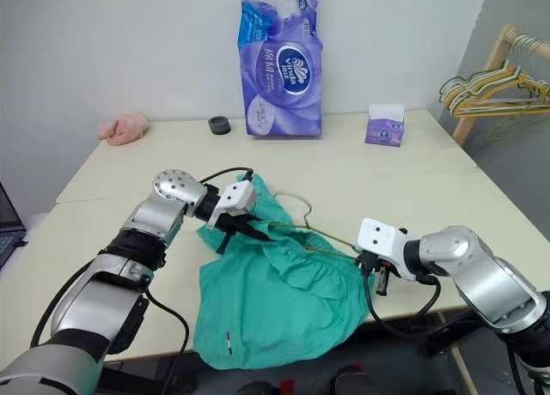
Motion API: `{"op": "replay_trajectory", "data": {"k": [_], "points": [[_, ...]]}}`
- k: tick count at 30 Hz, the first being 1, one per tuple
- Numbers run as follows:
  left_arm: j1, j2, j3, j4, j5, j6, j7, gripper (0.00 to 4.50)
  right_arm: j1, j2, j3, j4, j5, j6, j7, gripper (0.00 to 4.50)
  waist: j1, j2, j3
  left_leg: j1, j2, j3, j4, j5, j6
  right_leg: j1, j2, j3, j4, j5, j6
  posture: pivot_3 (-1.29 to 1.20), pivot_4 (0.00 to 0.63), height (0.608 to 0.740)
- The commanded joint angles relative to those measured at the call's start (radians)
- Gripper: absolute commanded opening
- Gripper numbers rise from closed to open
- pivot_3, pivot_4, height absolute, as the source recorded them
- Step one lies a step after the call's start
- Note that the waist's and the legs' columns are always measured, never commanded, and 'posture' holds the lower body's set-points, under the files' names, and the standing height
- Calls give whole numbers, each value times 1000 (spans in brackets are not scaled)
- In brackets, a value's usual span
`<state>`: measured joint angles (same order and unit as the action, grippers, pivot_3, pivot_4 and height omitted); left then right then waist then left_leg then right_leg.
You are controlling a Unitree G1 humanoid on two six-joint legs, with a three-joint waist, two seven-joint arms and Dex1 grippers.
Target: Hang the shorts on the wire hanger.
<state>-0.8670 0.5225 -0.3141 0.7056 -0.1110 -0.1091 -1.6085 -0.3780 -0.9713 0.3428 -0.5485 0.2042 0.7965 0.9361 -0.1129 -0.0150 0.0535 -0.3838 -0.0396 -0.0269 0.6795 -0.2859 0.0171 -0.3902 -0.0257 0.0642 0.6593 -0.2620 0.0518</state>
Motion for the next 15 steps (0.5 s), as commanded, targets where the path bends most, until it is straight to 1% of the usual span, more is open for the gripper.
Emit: {"op": "replay_trajectory", "data": {"k": [1,3,4,5,9,11,12,14,15], "points": [[-8,-6,10,-40,-5,-10,-6,12,0,-20,-1,-18,-67,-121,3,0,0,0,0,0,0,0,0,0,0,0,0,0,0,0,0,-194,12,740],[-8,-5,13,-39,-2,-12,-6,0,13,-29,-16,8,-96,-162,-2,517,-1,0,0,0,0,0,0,0,0,0,0,0,0,0,0,-194,12,740],[-9,-4,14,-37,0,-12,-6,0,25,-44,-27,19,-105,-183,8,741,-1,0,0,0,0,0,0,0,0,0,0,0,0,0,0,-194,12,740],[-9,-3,18,-36,3,-15,1,0,48,-69,-54,28,-105,-199,19,1064,1,0,0,0,0,0,0,0,0,0,0,0,0,0,0,-188,12,740],[-6,1,32,-37,6,-18,21,0,240,-189,-239,50,-74,-229,50,2385,11,0,0,-1,-1,0,0,0,0,0,-1,0,-1,0,0,-180,17,740],[-3,3,37,-42,5,-18,23,0,339,-195,-333,53,-58,-239,41,3073,13,-1,0,0,-1,1,1,0,1,1,-1,0,-1,0,0,-182,20,740],[-2,5,40,-44,4,-17,26,0,384,-168,-392,44,-31,-208,26,3440,13,-1,0,0,-1,1,1,0,1,1,-1,0,0,0,0,-187,23,740],[-3,7,47,-44,2,-13,34,0,467,-2,-534,0,97,-72,-54,4120,11,-5,-2,1,0,1,0,0,1,1,0,1,1,0,0,-191,26,740],[-4,8,51,-43,0,-10,38,0,497,74,-576,-32,157,2,-87,4460,10,-6,-3,1,1,0,0,0,0,2,2,1,1,0,0,-196,30,740]]}}
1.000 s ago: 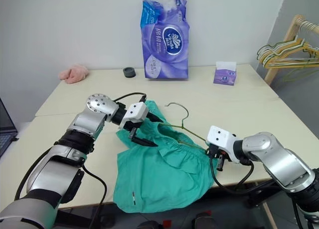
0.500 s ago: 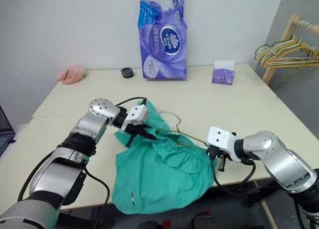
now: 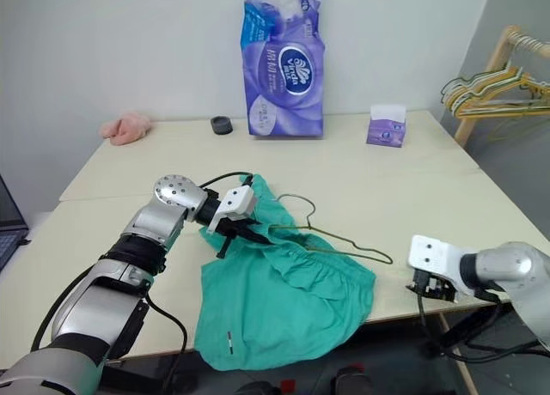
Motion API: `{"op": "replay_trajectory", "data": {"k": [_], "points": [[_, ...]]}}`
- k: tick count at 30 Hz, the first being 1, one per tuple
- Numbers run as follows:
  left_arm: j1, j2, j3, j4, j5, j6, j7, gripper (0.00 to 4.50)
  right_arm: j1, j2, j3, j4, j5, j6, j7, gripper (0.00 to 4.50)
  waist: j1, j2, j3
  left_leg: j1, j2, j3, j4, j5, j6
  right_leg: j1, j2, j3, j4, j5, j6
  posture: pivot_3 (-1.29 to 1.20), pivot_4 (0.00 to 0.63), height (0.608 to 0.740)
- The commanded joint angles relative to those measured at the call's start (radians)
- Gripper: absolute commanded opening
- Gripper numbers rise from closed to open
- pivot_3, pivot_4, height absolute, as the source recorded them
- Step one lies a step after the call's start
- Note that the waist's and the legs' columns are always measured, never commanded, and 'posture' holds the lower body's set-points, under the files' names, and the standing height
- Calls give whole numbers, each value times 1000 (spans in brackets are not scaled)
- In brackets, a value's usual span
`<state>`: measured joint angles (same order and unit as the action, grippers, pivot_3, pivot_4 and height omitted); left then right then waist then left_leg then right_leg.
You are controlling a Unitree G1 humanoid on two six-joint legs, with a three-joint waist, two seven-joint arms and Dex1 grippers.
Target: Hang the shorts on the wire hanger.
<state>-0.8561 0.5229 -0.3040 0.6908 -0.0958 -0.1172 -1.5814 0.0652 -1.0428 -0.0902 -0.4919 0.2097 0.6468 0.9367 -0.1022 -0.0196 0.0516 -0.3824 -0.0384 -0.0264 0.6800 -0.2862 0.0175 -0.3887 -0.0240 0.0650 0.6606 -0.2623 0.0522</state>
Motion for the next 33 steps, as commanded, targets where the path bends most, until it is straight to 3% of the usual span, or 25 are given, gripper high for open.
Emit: {"op": "replay_trajectory", "data": {"k": [1,9,17,21,31,33], "points": [[-16,9,43,-28,-17,0,13,0,74,203,-162,-122,197,200,-110,4460,-2,-2,-1,0,1,-1,0,0,0,0,0,0,1,0,0,-199,30,740],[-37,17,67,-7,-15,-2,24,0,94,605,-86,-175,309,409,-392,4460,-10,0,-2,0,0,0,0,0,0,-1,-1,1,2,0,0,-196,29,740],[-46,22,81,3,-13,-10,40,0,45,693,-10,-107,345,474,-467,4460,-10,-1,-2,0,-1,-1,0,0,0,-1,-1,0,2,0,0,-176,26,740],[-42,30,88,-1,-14,-7,47,0,20,678,8,-109,343,483,-477,3610,-10,0,-2,0,-1,-1,0,0,0,-1,-1,0,2,0,0,-171,25,740],[-28,58,122,-33,-27,18,56,0,-8,534,16,-112,256,414,-506,27,-11,-1,-2,0,-1,-1,0,0,0,-1,-1,0,1,0,0,-171,27,740],[-21,66,130,-61,-41,46,52,0,-19,504,-9,-106,244,393,-509,27,-11,-1,-2,0,-1,-1,0,0,0,-1,-1,0,2,0,0,-174,28,740]]}}
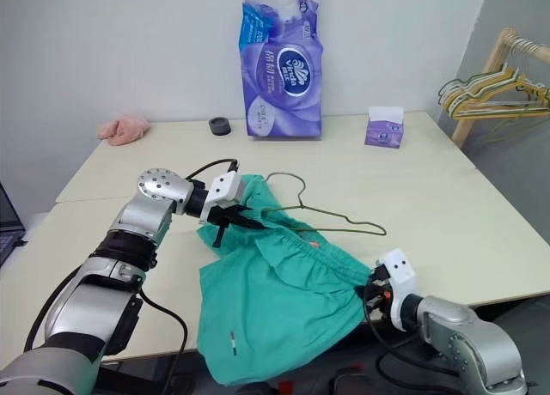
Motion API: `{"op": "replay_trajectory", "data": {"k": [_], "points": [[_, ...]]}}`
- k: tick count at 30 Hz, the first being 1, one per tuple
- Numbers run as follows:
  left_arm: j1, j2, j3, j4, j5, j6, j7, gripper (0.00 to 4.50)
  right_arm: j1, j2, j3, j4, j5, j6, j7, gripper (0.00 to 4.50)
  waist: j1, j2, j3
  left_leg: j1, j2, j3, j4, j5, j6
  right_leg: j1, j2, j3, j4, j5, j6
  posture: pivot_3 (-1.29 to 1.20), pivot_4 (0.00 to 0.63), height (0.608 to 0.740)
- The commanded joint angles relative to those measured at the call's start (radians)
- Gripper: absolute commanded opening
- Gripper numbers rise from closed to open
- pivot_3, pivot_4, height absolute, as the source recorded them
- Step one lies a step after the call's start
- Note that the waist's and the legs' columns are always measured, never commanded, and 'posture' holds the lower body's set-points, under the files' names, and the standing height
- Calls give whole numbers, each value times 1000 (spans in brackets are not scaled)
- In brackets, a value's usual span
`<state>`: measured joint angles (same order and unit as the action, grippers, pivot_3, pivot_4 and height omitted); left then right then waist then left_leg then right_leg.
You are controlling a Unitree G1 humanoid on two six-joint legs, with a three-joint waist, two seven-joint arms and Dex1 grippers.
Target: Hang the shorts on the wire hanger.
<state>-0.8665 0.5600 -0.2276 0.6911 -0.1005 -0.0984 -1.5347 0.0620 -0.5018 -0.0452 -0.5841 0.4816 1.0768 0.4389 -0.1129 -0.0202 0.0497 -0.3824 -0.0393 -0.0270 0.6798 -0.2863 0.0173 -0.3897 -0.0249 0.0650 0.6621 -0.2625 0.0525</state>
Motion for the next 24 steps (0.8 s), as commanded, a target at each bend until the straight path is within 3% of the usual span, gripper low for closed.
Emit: {"op": "replay_trajectory", "data": {"k": [1,4,10,24], "points": [[-4,39,60,-94,-55,63,-7,0,-24,-85,-60,3,-68,-74,-13,27,1,0,0,0,0,0,0,0,0,0,0,0,0,0,0,-174,28,740],[16,61,75,-194,-109,169,-31,0,-53,-161,-98,51,-117,-139,-19,27,-1,0,0,0,0,1,0,0,0,0,0,1,-1,0,0,-177,29,740],[55,110,64,-329,-151,289,-57,0,-74,-187,-144,104,-95,-152,3,27,-1,0,0,0,0,0,0,0,0,0,1,0,0,0,0,-171,29,740],[71,127,29,-240,-58,165,-20,0,-56,-204,-160,28,-68,-131,30,27,2,1,0,0,0,1,0,0,0,0,0,1,0,0,0,-182,36,740]]}}
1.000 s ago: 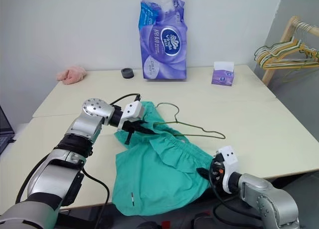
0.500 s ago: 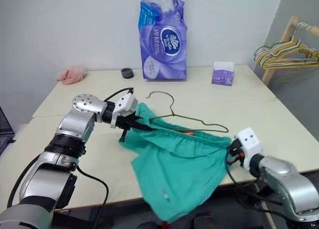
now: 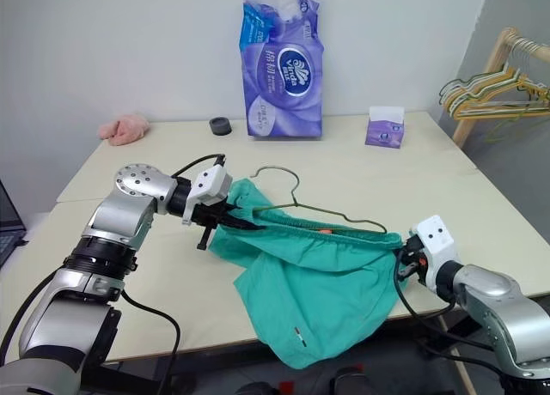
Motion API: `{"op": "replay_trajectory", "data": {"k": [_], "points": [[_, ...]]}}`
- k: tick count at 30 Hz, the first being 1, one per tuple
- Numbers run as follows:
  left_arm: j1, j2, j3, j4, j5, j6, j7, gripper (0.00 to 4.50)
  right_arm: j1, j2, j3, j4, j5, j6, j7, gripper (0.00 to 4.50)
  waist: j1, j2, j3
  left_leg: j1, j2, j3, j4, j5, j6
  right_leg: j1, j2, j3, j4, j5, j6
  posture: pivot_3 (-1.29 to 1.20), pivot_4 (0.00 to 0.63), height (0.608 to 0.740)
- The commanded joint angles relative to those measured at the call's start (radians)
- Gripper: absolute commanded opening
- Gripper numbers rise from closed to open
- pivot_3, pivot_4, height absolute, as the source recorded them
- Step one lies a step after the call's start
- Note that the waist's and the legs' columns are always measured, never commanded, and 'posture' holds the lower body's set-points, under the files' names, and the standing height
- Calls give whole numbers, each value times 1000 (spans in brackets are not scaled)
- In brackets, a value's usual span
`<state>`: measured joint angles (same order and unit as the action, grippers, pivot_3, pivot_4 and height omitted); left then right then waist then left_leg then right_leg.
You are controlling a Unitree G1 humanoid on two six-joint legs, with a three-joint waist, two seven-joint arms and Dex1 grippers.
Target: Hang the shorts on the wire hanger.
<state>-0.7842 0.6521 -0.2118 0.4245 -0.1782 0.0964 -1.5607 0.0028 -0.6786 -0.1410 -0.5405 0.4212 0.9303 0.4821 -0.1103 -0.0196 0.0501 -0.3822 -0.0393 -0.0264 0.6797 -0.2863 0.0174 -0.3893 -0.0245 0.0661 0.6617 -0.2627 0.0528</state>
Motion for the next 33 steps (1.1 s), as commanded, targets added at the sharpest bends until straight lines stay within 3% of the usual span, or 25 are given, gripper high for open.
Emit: {"op": "replay_trajectory", "data": {"k": [1,10,17,21,33], "points": [[-13,34,12,31,23,-32,3,0,3,-30,-64,-22,-8,15,-12,27,-1,0,0,0,0,0,0,0,0,0,0,0,0,0,0,-184,36,740],[-11,58,-33,86,94,-113,-4,0,2,-82,-65,-68,-3,12,7,27,-2,0,0,0,0,0,0,0,0,0,0,0,0,0,0,-195,35,740],[-43,37,-39,170,157,-186,95,0,28,-192,-63,-141,-4,0,72,27,-2,0,0,0,0,0,0,0,0,0,0,0,-1,0,0,-208,37,740],[-52,-1,-44,169,174,-193,169,0,-25,-252,14,-193,-14,7,86,27,-3,0,0,0,0,0,0,0,0,0,0,0,-1,0,0,-219,35,740],[44,-106,-64,-68,205,-90,331,0,-361,-313,351,-169,-141,14,136,27,-13,0,0,-1,0,0,0,0,0,-1,-1,-1,-2,0,0,-223,27,740]]}}
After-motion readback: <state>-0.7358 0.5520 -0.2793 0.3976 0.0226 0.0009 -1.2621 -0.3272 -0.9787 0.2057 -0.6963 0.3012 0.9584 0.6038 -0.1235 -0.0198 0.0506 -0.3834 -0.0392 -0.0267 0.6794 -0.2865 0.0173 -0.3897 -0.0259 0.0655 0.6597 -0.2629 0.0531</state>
